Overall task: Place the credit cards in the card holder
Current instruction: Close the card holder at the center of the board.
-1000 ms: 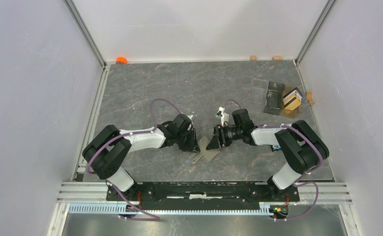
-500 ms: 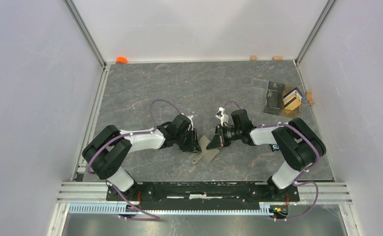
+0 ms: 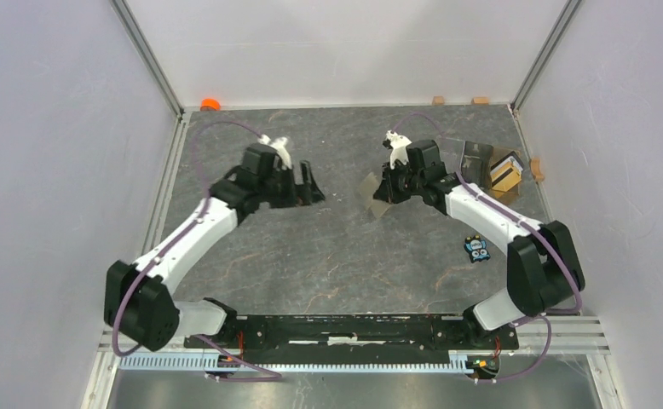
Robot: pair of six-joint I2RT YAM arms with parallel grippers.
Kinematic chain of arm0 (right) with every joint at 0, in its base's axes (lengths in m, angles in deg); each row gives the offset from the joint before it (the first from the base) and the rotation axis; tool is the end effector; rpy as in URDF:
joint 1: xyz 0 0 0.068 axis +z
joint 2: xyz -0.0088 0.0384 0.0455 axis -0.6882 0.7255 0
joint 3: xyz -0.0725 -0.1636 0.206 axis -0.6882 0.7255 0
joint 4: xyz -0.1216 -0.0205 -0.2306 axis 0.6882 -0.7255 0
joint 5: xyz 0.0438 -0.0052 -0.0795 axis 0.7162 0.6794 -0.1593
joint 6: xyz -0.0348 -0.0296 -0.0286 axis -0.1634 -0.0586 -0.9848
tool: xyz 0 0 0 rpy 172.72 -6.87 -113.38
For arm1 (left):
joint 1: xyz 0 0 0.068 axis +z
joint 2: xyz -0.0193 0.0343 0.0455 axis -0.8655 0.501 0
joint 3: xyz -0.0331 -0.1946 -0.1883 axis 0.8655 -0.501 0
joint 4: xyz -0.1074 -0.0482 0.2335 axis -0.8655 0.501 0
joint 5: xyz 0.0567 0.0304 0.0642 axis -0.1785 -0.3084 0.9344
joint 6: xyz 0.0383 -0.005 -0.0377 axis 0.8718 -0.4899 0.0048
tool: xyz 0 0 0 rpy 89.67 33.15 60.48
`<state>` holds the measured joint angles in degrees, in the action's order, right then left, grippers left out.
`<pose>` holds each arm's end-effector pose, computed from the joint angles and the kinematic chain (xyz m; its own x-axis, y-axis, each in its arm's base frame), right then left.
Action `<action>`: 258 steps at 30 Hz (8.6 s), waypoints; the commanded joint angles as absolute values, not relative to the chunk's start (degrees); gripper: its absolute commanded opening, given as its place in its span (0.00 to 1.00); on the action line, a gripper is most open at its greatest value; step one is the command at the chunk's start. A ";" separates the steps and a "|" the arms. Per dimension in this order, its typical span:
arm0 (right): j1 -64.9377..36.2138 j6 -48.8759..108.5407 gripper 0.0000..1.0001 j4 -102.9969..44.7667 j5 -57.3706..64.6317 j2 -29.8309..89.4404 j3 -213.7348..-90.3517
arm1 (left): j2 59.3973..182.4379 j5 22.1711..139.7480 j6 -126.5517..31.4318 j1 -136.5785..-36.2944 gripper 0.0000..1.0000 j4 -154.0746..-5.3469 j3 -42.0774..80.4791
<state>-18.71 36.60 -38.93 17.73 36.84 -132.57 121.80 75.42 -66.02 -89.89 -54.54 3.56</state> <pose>0.2942 0.1503 0.2265 -0.7445 -0.1034 -0.6596 -0.4762 0.7746 0.4162 0.2453 -0.1512 0.2698 -0.8285 -0.0837 -0.5538 0.2561 0.8227 -0.5075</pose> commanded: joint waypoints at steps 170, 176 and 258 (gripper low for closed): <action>13.90 58.34 0.65 -36.61 -15.18 22.62 -110.66 | 113.05 76.76 -83.68 -104.32 0.44 -77.34 -28.86; 15.03 57.83 0.63 -36.68 -15.16 24.61 -111.90 | 112.06 77.53 -84.41 -104.32 0.34 -77.34 -29.33; 16.98 60.54 0.56 -37.92 -15.68 29.45 -109.02 | 120.91 75.39 -74.62 -105.55 0.38 -73.41 -17.58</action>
